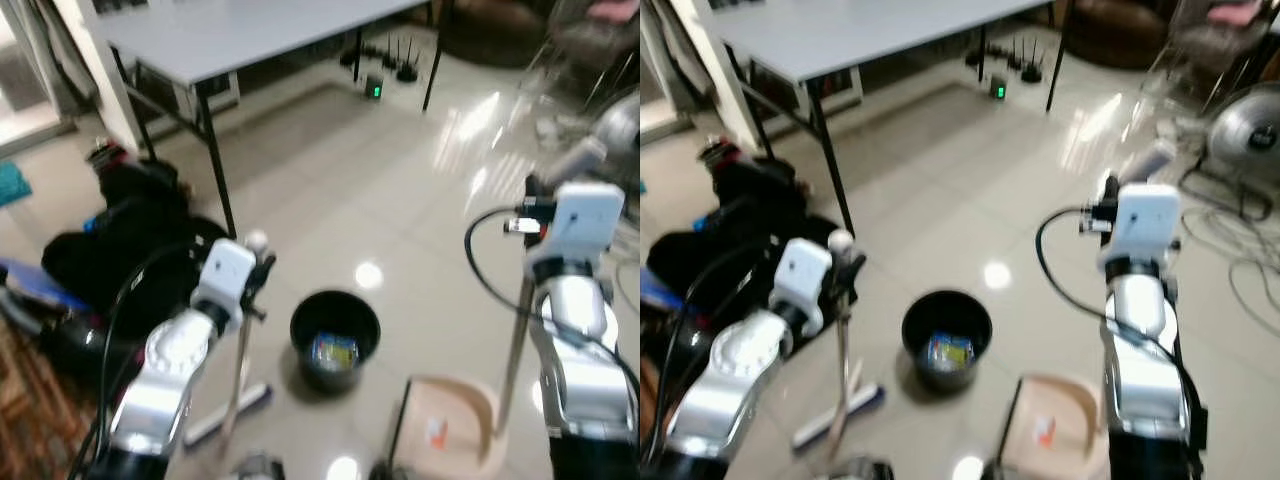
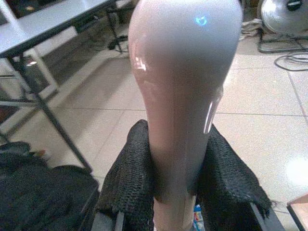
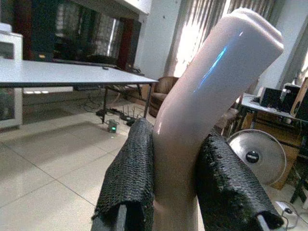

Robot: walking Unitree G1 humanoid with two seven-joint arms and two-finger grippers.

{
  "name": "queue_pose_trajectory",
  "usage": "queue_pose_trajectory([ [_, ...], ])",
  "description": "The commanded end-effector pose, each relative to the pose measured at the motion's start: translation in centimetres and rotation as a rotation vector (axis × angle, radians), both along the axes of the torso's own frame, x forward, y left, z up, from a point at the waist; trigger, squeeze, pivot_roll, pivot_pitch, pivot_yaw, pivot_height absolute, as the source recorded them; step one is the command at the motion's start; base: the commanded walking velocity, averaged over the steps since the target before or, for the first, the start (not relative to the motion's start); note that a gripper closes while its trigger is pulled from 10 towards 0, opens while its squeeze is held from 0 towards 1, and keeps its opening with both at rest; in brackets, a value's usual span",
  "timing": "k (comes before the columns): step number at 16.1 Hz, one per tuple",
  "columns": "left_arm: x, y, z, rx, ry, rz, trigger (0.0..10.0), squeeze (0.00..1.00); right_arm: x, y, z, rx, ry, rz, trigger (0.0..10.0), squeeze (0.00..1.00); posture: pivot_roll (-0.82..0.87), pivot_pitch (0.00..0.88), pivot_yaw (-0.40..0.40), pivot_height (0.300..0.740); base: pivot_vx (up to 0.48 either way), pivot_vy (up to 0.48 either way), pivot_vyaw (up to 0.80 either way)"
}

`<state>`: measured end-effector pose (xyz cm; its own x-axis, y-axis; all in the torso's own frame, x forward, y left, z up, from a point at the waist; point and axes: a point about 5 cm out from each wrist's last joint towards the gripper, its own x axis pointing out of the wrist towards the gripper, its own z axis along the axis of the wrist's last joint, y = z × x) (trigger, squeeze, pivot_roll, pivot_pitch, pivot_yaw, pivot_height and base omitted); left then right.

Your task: Sweep floor

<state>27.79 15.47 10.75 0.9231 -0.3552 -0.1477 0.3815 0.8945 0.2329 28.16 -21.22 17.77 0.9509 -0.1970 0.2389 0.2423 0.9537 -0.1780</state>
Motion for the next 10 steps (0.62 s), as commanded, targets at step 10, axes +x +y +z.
queue_pose_trajectory([
  [10,0.3,-0.3,0.4,0.005,-0.023,-0.016,10.0,0.0,-1.0,0.8,-2.8,0.11,0.104,0.009,10.0,0.0,-0.01,0.0,0.006,0.74,-0.137,0.0,-0.24],
])
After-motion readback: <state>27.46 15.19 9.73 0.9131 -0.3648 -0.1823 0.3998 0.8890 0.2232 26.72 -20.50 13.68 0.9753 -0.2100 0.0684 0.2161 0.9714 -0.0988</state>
